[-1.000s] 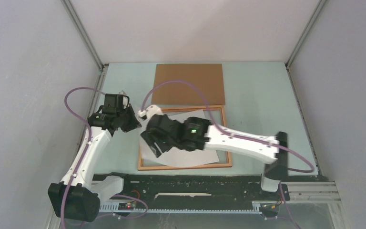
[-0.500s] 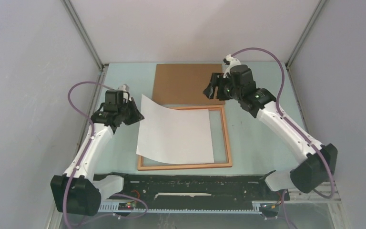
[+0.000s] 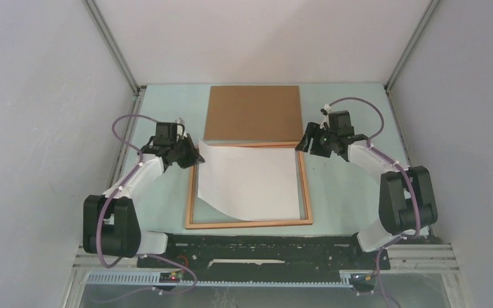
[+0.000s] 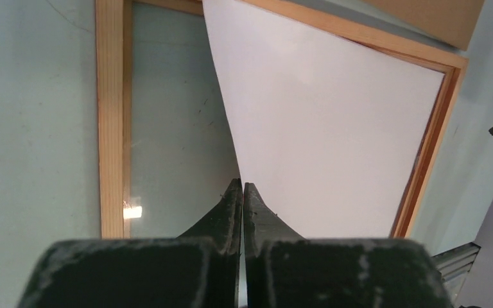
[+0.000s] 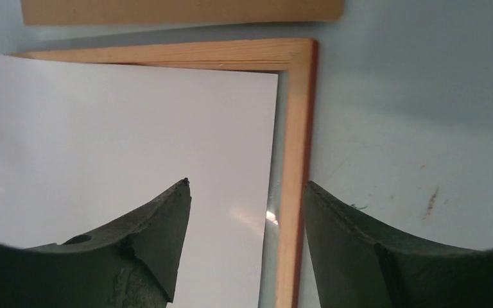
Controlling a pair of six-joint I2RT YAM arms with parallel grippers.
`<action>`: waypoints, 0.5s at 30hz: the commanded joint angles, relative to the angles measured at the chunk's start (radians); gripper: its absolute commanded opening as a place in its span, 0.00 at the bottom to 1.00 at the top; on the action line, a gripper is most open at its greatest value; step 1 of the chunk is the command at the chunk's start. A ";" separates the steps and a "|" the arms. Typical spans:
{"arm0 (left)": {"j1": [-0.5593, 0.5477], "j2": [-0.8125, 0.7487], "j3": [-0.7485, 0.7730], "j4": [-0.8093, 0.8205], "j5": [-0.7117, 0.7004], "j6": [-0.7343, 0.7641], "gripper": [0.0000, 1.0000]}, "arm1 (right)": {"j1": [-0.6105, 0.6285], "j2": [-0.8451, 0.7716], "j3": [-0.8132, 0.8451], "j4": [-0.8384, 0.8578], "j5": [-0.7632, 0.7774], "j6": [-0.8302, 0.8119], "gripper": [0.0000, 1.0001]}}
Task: Put the photo into the frame
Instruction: Turn over the photo from the photo frame.
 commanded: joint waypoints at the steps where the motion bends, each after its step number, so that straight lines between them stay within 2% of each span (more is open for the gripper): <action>1: 0.006 0.011 -0.064 0.157 0.042 -0.078 0.00 | -0.049 0.028 -0.015 0.133 -0.102 0.015 0.72; 10: 0.006 -0.033 -0.188 0.380 0.027 -0.178 0.00 | -0.078 0.067 -0.019 0.159 -0.152 0.038 0.71; 15: 0.005 -0.052 -0.254 0.429 0.004 -0.223 0.00 | -0.078 0.063 -0.023 0.163 -0.155 0.038 0.71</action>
